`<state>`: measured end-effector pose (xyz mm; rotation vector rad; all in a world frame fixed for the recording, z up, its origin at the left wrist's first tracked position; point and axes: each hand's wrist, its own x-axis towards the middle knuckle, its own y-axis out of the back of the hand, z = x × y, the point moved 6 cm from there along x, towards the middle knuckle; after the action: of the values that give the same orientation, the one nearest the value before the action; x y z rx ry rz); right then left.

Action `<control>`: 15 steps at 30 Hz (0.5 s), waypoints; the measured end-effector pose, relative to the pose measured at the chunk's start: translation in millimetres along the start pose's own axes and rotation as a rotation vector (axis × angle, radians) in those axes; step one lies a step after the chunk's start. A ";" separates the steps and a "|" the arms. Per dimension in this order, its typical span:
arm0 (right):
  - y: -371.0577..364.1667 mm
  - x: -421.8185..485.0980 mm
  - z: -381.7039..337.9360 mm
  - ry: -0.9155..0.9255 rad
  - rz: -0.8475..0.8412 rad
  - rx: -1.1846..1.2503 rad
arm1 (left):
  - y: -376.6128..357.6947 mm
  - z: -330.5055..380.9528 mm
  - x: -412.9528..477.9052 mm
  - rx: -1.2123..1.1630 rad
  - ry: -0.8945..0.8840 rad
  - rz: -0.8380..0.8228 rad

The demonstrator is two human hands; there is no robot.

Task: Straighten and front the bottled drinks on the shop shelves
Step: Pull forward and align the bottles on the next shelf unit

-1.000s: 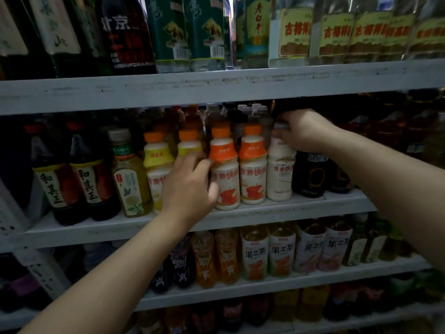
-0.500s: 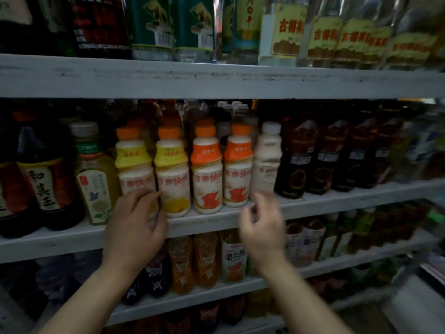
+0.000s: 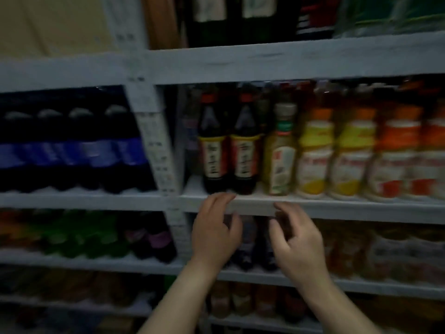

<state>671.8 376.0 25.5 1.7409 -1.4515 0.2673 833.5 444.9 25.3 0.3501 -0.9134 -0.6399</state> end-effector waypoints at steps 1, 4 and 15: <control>-15.8 -2.8 -15.2 0.013 -0.026 0.014 | 20.2 -18.9 -1.6 -0.010 0.034 0.040; -64.8 -11.0 -56.5 0.009 -0.129 0.045 | 81.4 -76.9 -8.4 -0.054 0.152 0.206; -182.0 19.6 -172.0 0.128 -0.177 0.192 | 194.6 -201.0 21.6 0.011 0.341 0.388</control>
<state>897.4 479.7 63.5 1.9553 -1.2042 0.4269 1078.0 582.5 27.7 0.2705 -0.6326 -0.2082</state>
